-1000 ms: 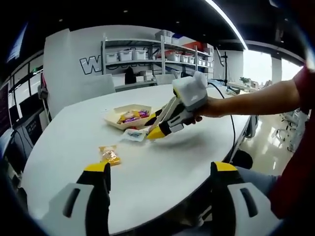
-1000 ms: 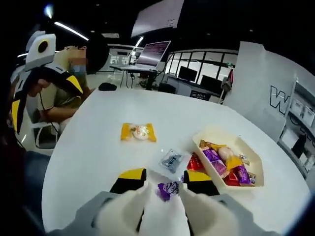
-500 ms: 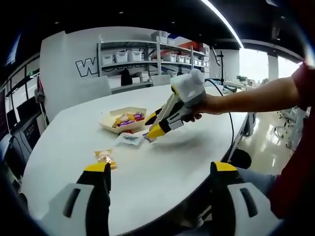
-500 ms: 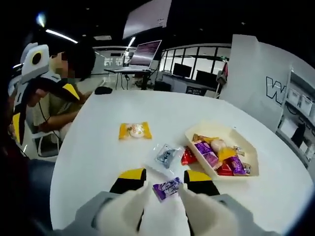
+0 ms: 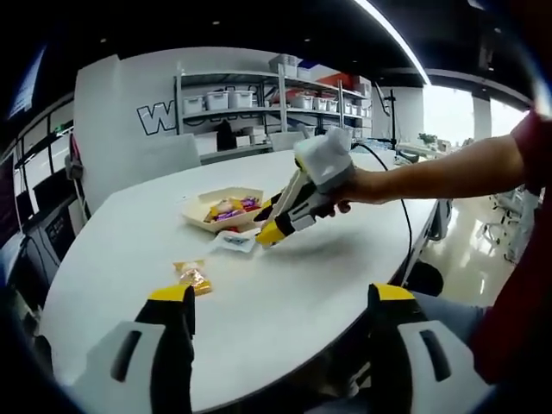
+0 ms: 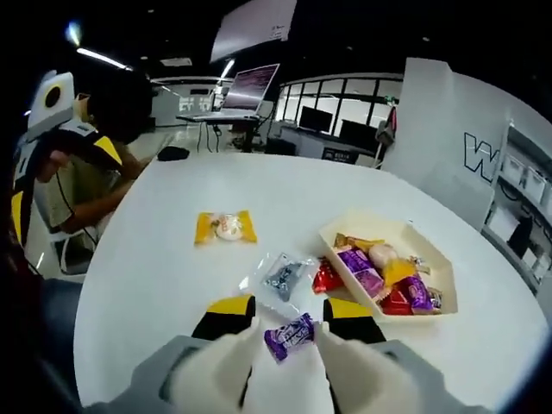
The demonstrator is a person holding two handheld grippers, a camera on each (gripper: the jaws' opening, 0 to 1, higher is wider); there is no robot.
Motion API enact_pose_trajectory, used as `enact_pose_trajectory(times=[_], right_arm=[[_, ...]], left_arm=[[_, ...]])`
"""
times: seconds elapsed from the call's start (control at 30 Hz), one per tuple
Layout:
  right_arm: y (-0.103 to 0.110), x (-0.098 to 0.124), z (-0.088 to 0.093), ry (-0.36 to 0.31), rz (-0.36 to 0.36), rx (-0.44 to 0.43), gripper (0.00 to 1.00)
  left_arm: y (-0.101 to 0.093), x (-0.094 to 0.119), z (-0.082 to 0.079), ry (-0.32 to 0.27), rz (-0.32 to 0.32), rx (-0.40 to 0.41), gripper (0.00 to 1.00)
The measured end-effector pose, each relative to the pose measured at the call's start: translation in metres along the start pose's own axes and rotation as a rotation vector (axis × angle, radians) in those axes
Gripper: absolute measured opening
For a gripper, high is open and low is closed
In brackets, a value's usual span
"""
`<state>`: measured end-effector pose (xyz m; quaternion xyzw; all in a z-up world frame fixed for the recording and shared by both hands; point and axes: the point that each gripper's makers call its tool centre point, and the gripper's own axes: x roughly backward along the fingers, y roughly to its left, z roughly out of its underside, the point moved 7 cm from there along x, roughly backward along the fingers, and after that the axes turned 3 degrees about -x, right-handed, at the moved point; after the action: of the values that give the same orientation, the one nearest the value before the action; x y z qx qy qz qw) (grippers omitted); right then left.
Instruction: Place the target food into the container with the food tongs after gripping and lifting it, then release it inside without dropping or visibly crushing the food.
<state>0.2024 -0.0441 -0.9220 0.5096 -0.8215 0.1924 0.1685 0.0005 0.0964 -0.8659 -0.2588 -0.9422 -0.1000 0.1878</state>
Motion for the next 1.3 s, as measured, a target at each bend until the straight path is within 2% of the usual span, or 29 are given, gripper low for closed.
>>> enact_pose_trajectory(times=[0.03, 0.07, 0.33, 0.37, 0.4, 0.43, 0.53, 0.77, 0.87, 0.93, 1.0, 1.1, 1.17, 1.3], right_arm=[[-0.0011, 0.0002, 0.0009, 0.006, 0.009, -0.062, 0.25], [-0.0022, 0.0008, 0.0016, 0.011, 0.016, -0.088, 0.25], [-0.0036, 0.0013, 0.0042, -0.001, 0.013, -0.115, 0.23], [-0.0036, 0.0017, 0.0044, 0.004, 0.018, -0.135, 0.21], [-0.0018, 0.0025, 0.0054, 0.02, 0.013, -0.195, 0.2], [-0.0046, 0.0022, 0.0042, 0.02, 0.008, -0.202, 0.2], [-0.0045, 0.0015, 0.0038, 0.032, 0.008, -0.165, 0.18], [-0.0048, 0.0012, 0.0034, 0.043, 0.018, -0.178, 0.17], [-0.0069, 0.0003, 0.0019, 0.047, 0.035, -0.235, 0.18], [-0.0066, 0.0, 0.0027, 0.039, 0.031, -0.178, 0.18], [-0.0065, 0.0001, 0.0029, 0.041, 0.04, -0.218, 0.18], [-0.0073, -0.0001, 0.002, 0.052, 0.057, -0.235, 0.18], [-0.0042, -0.0006, 0.0016, 0.054, 0.063, -0.211, 0.18], [-0.006, -0.0001, 0.0027, 0.045, 0.068, -0.219, 0.18]], left_arm=[[0.0004, 0.0007, 0.0003, 0.0, -0.002, 0.001, 0.8], [0.0006, 0.001, 0.0007, 0.001, -0.002, 0.003, 0.8], [0.0004, 0.0023, 0.001, -0.003, -0.004, 0.006, 0.8], [0.0004, 0.002, 0.001, -0.002, -0.004, 0.005, 0.8], [0.0003, 0.0017, 0.0011, -0.001, -0.004, 0.004, 0.8], [-0.0001, 0.0017, 0.0012, 0.001, -0.003, 0.001, 0.8], [-0.0004, 0.0015, 0.0009, 0.0, -0.001, 0.002, 0.8], [0.0021, 0.0019, 0.0021, -0.001, -0.014, 0.016, 0.81], [0.0004, 0.0015, 0.0029, 0.003, -0.01, 0.017, 0.81], [-0.0006, 0.0013, 0.0034, 0.006, -0.01, 0.013, 0.81], [-0.0009, 0.0012, 0.004, 0.011, -0.008, 0.012, 0.81], [-0.0007, 0.0014, 0.0031, 0.013, -0.011, 0.012, 0.81], [-0.0009, 0.0013, 0.0017, 0.011, -0.012, 0.01, 0.81], [-0.0029, 0.0005, 0.0003, 0.01, -0.01, 0.004, 0.81]])
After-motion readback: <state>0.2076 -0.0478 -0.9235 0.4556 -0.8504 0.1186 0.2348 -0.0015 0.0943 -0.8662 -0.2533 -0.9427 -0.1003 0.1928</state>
